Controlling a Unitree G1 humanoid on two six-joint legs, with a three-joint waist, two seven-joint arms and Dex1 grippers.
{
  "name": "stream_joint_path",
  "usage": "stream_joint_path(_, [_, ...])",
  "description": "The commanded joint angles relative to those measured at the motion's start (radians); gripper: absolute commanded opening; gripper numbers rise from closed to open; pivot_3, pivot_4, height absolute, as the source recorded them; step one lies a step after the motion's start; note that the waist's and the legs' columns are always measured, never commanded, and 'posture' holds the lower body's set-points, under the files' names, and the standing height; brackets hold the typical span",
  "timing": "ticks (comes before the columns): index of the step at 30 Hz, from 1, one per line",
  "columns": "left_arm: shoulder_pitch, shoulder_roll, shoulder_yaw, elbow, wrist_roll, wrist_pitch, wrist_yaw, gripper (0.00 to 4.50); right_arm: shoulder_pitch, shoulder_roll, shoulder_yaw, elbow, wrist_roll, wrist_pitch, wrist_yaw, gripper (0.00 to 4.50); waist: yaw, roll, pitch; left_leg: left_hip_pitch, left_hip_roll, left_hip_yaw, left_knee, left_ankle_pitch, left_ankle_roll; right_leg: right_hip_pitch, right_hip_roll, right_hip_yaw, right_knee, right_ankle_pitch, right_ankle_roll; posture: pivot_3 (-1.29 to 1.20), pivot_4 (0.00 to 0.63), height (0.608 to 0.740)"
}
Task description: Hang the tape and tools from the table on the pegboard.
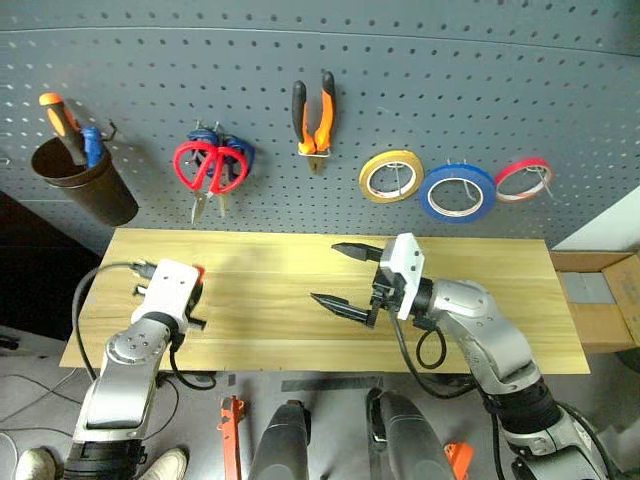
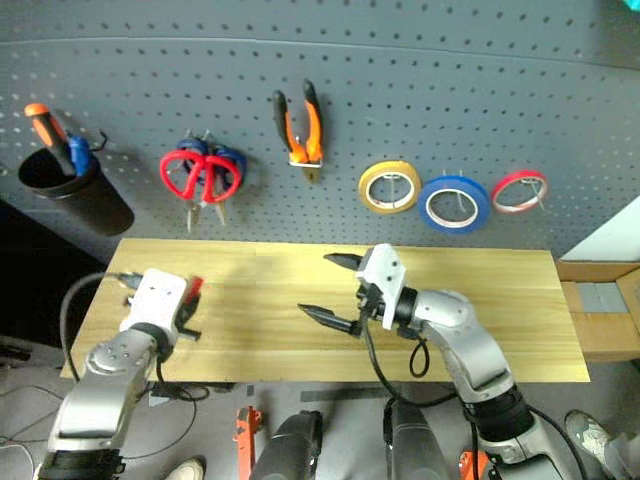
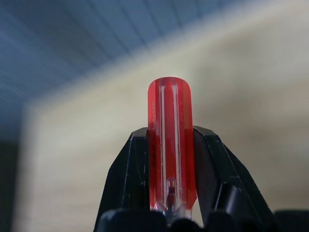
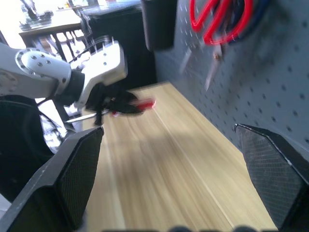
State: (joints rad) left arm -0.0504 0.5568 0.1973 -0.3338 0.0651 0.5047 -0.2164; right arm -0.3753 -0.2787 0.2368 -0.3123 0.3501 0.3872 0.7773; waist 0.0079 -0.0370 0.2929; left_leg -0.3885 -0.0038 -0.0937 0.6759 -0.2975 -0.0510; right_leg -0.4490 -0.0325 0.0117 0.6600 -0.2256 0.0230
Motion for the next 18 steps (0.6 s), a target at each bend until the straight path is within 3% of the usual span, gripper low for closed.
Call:
stream_joint_path(1, [-0.037, 0.051, 0.073, -0.068, 0.073, -0.101, 0.060, 0.87, -0.025, 0.028, -0.052, -0.065, 0.084, 0.041, -0.029, 4.50, 0.010, 0.001, -0.016, 0.000, 0.000, 0.000, 0.000, 0.000, 0.000, 0.000, 0.000, 0.000, 0.000, 0.000, 0.000, 0.13, 0.151, 0.740])
stream_joint_path(9, [-0.405, 0.211, 0.107, 0.140, 0.134, -0.314, 0.130, 0.87, -0.196, 0.149, -0.109, 0.006, 0.138, 0.071, -0.144, 4.50, 0.019, -0.005, -0.054, 0.001, -0.001, 0.006, 0.000, 0.003, -0.005, 0.000, 0.009, -0.005, 0.000, 0.005, -0.004, 0.14, 0.107, 0.740])
stream_joint_path(15, [-0.752, 0.203, 0.090, 0.556, 0.079, -0.461, 0.173, 0.87, -0.279, 0.241, -0.107, 0.071, 0.104, 0.027, -0.213, 4.50, 0.018, -0.007, -0.080, 0.005, -0.002, 0.010, 0.000, 0.003, -0.005, 0.002, 0.011, -0.003, 0.001, 0.005, -0.004, 0.12, 0.106, 0.740])
stream_joint_path(18, [-0.832, 0.201, 0.083, 0.713, 0.067, -0.537, 0.176, 0.87, -0.282, 0.249, -0.101, 0.083, 0.079, 0.004, -0.227, 4.50, 0.017, -0.007, -0.081, 0.006, -0.002, 0.011, 0.000, 0.003, -0.005, 0.002, 0.012, -0.003, 0.003, 0.005, -0.004, 0.11, 0.114, 0.740])
